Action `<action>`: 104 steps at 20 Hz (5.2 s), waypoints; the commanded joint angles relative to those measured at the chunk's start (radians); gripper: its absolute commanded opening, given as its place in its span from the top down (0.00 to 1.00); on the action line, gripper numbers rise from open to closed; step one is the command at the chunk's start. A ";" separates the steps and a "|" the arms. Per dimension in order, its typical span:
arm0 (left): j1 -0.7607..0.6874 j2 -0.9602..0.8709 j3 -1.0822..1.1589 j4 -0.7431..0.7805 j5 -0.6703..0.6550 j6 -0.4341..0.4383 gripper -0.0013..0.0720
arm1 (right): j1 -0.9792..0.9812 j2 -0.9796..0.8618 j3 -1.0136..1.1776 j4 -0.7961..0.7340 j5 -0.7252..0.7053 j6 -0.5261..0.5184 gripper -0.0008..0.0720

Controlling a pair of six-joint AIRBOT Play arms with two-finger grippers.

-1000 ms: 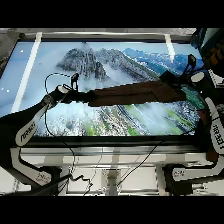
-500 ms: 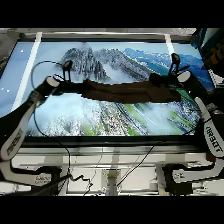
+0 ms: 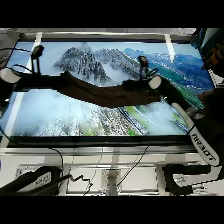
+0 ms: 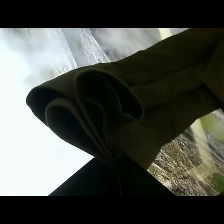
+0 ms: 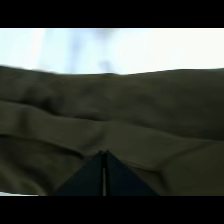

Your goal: Fold the clothes and pants, and hang the long-sleeved shirts on hangers.

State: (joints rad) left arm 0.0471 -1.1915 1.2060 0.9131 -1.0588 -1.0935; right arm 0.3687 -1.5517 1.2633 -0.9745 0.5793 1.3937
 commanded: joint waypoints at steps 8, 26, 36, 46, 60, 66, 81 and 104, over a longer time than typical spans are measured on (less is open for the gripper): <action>0.025 0.134 0.001 0.006 -0.071 -0.003 0.96 | 0.404 -0.307 0.274 0.010 -0.111 0.216 0.95; -0.467 -0.164 0.001 -0.372 0.560 0.001 0.96 | -0.283 -0.025 0.305 -0.163 0.418 0.217 0.95; -0.884 -0.537 0.177 -0.390 1.175 0.001 0.09 | -0.437 -0.013 0.304 -0.219 0.555 0.211 0.93; -0.760 -0.364 0.177 -0.224 1.111 0.001 0.06 | -0.488 -0.089 0.304 -0.125 0.558 -0.061 0.90; -0.594 -0.346 0.174 -0.225 0.681 0.000 0.07 | -0.435 -0.307 0.305 0.116 0.502 -0.153 0.12; -0.593 -0.346 0.173 -0.224 0.671 0.000 0.07 | -0.366 -0.329 0.305 -0.185 0.491 -0.092 0.12; -0.593 -0.346 0.174 -0.204 0.671 0.000 0.07 | -0.395 -0.494 0.305 0.351 0.706 -0.107 0.11; -0.208 -0.156 0.174 0.132 0.143 0.000 0.83 | -0.995 0.303 0.305 0.595 0.445 -0.128 0.95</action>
State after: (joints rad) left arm -0.1982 -1.3865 1.3800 1.0386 -0.8276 -1.0931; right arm -0.4477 -1.4059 1.5684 -0.3237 1.0901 1.2217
